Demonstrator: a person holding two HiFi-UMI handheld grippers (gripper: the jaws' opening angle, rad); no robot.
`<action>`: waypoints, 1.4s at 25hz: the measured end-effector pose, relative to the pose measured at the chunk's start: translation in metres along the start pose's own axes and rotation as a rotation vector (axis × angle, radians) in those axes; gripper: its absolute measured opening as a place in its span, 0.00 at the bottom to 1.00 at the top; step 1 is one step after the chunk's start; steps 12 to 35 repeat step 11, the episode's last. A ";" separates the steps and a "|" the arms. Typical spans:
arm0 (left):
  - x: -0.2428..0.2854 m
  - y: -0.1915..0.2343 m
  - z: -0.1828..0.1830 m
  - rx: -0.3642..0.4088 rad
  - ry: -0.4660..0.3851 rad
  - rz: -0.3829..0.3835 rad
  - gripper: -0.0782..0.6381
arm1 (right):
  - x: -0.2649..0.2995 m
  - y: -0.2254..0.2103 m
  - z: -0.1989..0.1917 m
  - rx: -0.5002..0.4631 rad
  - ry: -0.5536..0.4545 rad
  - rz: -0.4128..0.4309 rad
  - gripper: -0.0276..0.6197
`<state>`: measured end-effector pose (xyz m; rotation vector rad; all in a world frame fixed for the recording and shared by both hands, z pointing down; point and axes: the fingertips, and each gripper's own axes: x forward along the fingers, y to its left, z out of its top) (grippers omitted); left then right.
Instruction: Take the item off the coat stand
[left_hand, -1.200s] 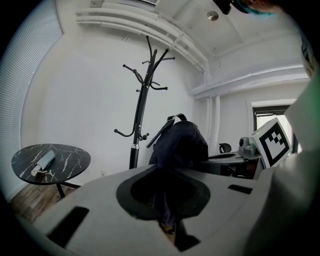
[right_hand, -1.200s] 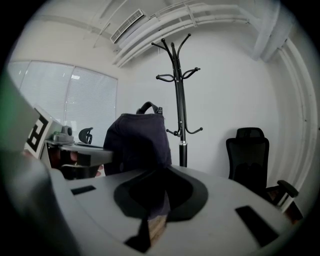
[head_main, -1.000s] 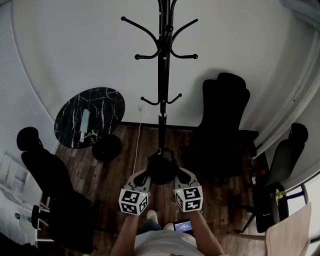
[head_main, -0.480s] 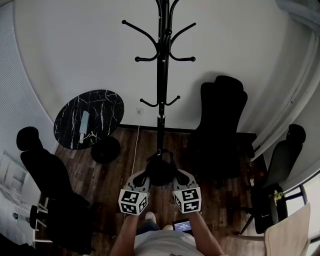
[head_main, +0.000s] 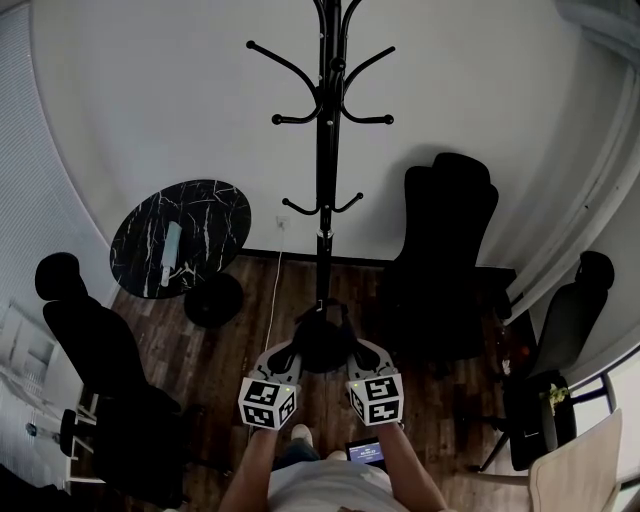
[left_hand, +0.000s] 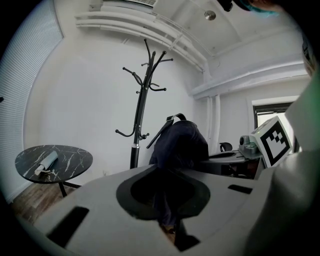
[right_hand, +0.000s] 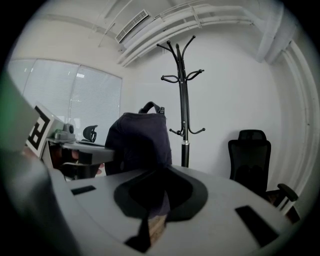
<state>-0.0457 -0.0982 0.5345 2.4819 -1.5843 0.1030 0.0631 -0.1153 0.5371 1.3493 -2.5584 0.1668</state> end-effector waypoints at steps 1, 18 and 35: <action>0.000 0.000 -0.001 -0.001 0.001 -0.001 0.15 | 0.000 0.000 0.000 0.001 0.000 0.001 0.08; 0.008 -0.006 -0.006 -0.011 0.016 -0.013 0.15 | 0.001 -0.010 -0.006 0.014 0.013 -0.011 0.08; 0.008 -0.006 -0.006 -0.011 0.016 -0.013 0.15 | 0.001 -0.010 -0.006 0.014 0.013 -0.011 0.08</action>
